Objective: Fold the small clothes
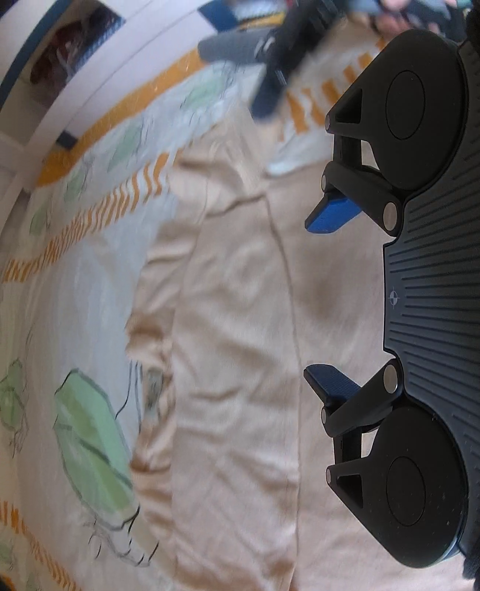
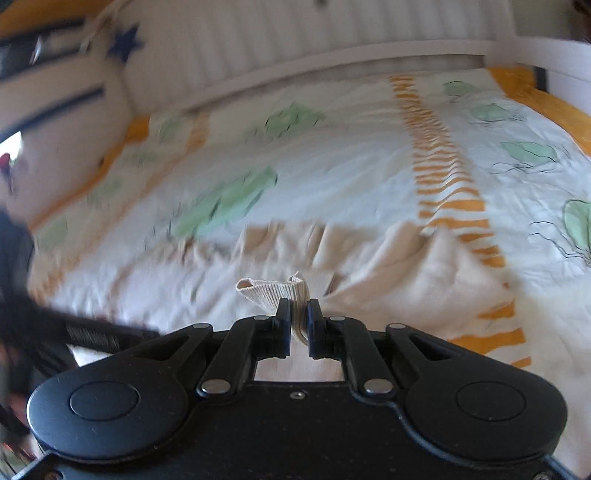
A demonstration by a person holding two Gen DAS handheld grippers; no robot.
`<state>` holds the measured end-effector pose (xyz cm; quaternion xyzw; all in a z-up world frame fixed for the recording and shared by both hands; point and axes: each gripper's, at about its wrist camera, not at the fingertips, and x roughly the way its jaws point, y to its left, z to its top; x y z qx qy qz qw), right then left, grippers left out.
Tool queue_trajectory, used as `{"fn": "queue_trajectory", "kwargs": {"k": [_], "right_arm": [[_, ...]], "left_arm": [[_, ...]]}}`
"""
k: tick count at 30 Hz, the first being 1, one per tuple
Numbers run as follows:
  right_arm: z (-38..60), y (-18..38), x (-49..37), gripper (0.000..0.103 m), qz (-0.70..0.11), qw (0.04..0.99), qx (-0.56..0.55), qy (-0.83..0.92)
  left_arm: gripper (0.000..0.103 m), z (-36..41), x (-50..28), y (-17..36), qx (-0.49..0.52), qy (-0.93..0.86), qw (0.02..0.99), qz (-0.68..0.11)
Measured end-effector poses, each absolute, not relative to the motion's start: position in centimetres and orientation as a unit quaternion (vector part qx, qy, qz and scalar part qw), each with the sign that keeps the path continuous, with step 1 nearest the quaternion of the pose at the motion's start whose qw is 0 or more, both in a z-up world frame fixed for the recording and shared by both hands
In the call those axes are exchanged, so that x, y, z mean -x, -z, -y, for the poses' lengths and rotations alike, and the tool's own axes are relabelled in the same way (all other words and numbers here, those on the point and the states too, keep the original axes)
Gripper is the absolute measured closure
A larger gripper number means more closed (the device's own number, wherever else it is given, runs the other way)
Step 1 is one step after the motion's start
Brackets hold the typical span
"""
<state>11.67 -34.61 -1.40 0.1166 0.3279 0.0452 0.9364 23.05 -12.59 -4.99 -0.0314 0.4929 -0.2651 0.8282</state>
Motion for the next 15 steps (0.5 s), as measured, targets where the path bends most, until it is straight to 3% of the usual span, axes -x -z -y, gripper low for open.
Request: {"fn": "queue_trajectory", "kwargs": {"k": [4,7,10,12,13,15], "right_arm": [[34.3,3.2,-12.0,0.087,-0.368,0.922,-0.105,-0.057],[33.2,4.2,-11.8,0.077,-0.396,0.911,-0.088,-0.076],[32.4,5.0,-12.1,0.077,-0.428,0.892,-0.099,-0.108],[32.5,4.8,-12.0,0.067,-0.428,0.89,-0.108,-0.113],[32.8,4.6,-12.0,0.056,-0.421,0.894,-0.112,-0.108],[33.8,3.9,-11.9,0.048,-0.402,0.904,-0.12,-0.086]], "left_arm": [[0.026,12.8,-22.9,6.0,0.062,0.275,0.815,-0.506],[0.026,12.9,-23.2,7.1,0.087,0.273,0.798,-0.53],[0.026,12.7,-23.4,7.6,0.099,0.265,0.792,-0.54],[0.026,12.8,-23.3,7.3,0.094,0.261,0.797,-0.537],[0.026,12.8,-23.2,7.2,0.089,0.26,0.799,-0.536],[0.026,13.0,-23.1,6.9,0.078,0.251,0.803,-0.534]]}}
